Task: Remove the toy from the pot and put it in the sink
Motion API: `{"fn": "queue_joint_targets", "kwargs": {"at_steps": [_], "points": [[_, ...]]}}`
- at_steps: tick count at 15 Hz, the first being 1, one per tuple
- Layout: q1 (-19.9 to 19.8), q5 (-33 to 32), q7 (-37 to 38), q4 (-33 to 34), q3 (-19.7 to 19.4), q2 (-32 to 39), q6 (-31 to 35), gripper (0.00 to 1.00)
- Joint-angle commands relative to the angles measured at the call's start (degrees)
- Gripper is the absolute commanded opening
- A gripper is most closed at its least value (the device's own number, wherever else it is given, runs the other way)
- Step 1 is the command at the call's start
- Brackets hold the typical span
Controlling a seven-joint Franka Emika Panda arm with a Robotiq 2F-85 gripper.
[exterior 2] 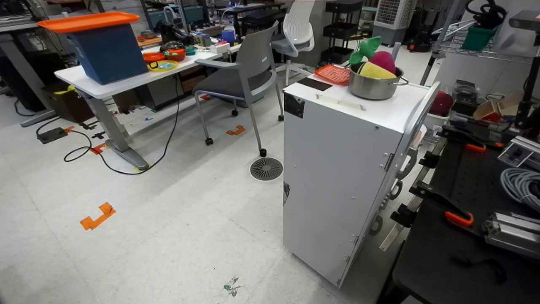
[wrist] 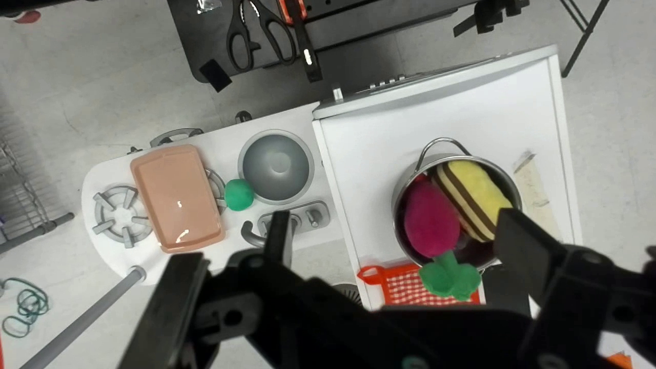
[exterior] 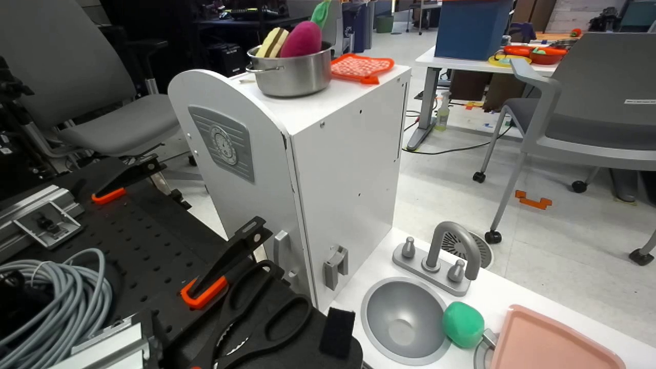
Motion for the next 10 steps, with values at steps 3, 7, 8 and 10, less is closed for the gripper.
{"fn": "queue_joint_targets", "kwargs": {"at_steps": [3,7,8,10], "points": [[0.07,0.64,1.92,3.28,0.07,4.26,4.11,1.0],[0.58,0.86,0.71,0.96,0.58,3.94,10.01,1.0],[0.83,1.72,0.11,0.13,0.75,3.58,10.98,1.0],[1.41,2.71,-1.31,-1.55,1.02,3.03,12.66,1.0]]}}
